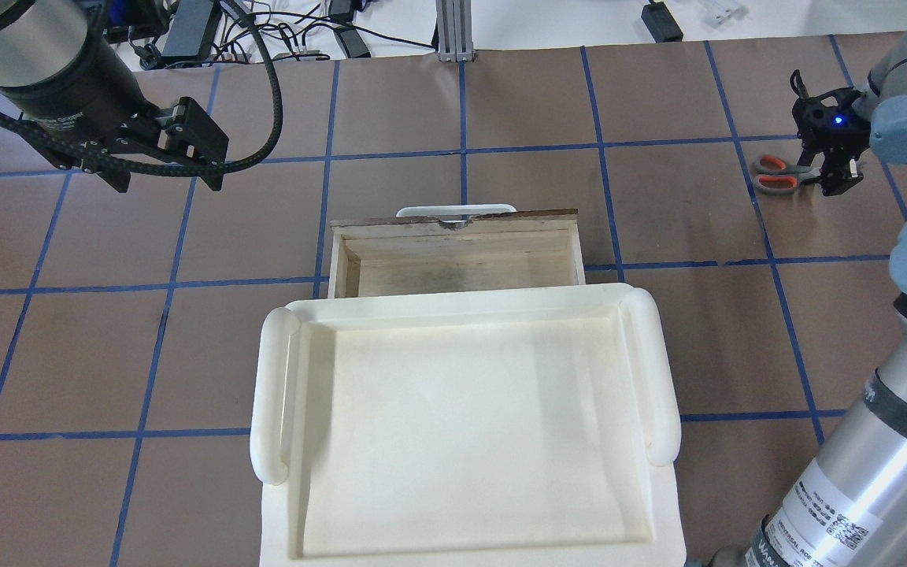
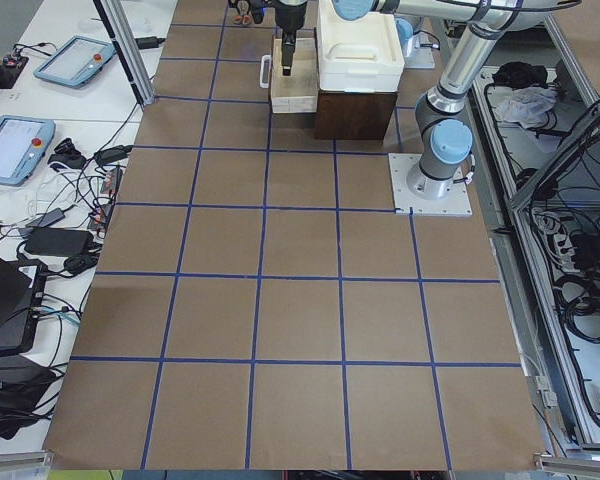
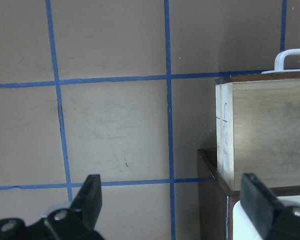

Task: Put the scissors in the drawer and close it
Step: 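Close the right gripper on the scissors blades and lift them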

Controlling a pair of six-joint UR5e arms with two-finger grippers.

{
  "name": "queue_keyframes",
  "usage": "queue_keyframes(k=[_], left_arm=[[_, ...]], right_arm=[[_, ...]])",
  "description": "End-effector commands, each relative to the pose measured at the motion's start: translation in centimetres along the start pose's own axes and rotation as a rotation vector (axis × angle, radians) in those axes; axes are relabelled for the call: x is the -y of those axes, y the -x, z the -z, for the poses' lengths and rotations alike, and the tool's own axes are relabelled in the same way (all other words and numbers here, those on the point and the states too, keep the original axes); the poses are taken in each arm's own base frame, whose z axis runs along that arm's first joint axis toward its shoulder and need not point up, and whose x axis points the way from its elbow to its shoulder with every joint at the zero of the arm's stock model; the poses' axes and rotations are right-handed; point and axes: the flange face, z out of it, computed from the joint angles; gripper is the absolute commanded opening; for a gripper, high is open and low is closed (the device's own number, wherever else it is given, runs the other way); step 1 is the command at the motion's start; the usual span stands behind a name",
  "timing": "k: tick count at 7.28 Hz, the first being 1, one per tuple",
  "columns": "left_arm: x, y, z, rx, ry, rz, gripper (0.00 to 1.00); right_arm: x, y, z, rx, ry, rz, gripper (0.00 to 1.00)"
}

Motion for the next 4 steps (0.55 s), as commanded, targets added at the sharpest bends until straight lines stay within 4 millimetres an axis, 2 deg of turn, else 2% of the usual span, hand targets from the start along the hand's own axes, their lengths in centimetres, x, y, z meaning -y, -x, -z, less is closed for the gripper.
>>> queue_keyframes(k=[1, 2, 4], left_arm=[[0.0, 0.0, -0.1, 0.000, 0.001, 0.000, 1.00], [0.0, 0.0, 0.0, 0.000, 0.000, 0.000, 1.00], [0.0, 0.0, 0.0, 0.000, 0.000, 0.000, 1.00]], right_arm=[[0.6, -0.3, 1.6, -0.016, 0.010, 0.017, 0.00], [1.6, -0.6, 3.5, -0.040, 0.014, 0.024, 0.00], [5.1, -0.9, 8.7, -0.061, 0.023, 0.044, 0.00]])
